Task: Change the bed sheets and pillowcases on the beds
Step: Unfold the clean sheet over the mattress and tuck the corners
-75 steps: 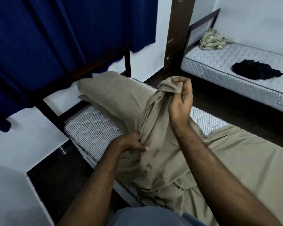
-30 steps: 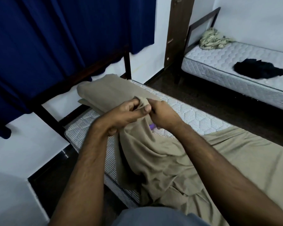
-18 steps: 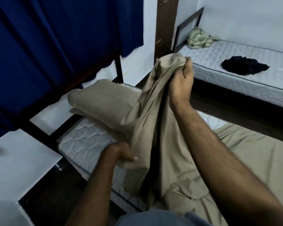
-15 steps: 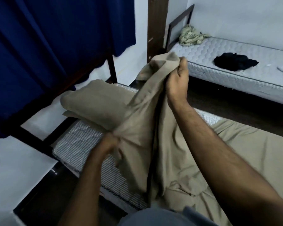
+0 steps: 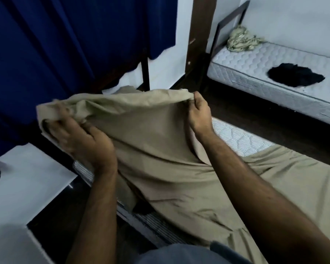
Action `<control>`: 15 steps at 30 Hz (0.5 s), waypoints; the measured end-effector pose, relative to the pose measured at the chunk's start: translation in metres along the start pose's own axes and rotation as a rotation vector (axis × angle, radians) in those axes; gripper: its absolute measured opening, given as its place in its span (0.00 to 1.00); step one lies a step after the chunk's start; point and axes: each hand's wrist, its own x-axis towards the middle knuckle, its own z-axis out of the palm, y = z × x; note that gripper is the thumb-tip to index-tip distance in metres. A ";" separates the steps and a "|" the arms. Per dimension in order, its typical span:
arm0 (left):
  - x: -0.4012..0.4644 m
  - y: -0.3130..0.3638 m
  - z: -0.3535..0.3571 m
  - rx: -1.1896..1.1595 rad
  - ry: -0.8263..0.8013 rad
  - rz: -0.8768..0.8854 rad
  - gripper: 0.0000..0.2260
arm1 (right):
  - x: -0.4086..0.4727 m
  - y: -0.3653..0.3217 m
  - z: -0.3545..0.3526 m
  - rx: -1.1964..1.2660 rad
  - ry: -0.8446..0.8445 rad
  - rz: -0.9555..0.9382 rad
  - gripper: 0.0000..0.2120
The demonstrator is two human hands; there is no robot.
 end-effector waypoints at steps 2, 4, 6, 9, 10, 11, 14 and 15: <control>0.002 -0.001 -0.006 0.167 -0.082 0.078 0.26 | 0.006 -0.001 0.011 0.085 -0.022 0.020 0.11; 0.001 -0.010 -0.011 0.263 -0.155 0.113 0.26 | 0.011 0.003 0.017 0.096 -0.022 0.026 0.12; -0.006 -0.021 -0.012 0.284 -0.216 0.085 0.29 | 0.014 0.012 0.020 0.096 -0.041 0.038 0.10; -0.022 -0.032 -0.014 0.310 -0.354 0.057 0.37 | 0.016 0.027 0.018 0.072 -0.095 0.130 0.11; -0.026 -0.035 -0.014 0.337 -0.391 0.065 0.41 | 0.013 0.024 0.017 0.087 -0.100 0.169 0.11; -0.029 -0.037 -0.015 0.374 -0.413 0.075 0.44 | 0.007 0.016 0.016 0.144 -0.110 0.217 0.11; -0.034 -0.043 -0.016 0.455 -0.501 0.045 0.50 | -0.002 0.006 0.010 0.279 -0.147 0.422 0.15; -0.035 -0.046 -0.016 0.457 -0.528 0.004 0.50 | -0.004 0.007 0.005 0.260 -0.179 0.502 0.17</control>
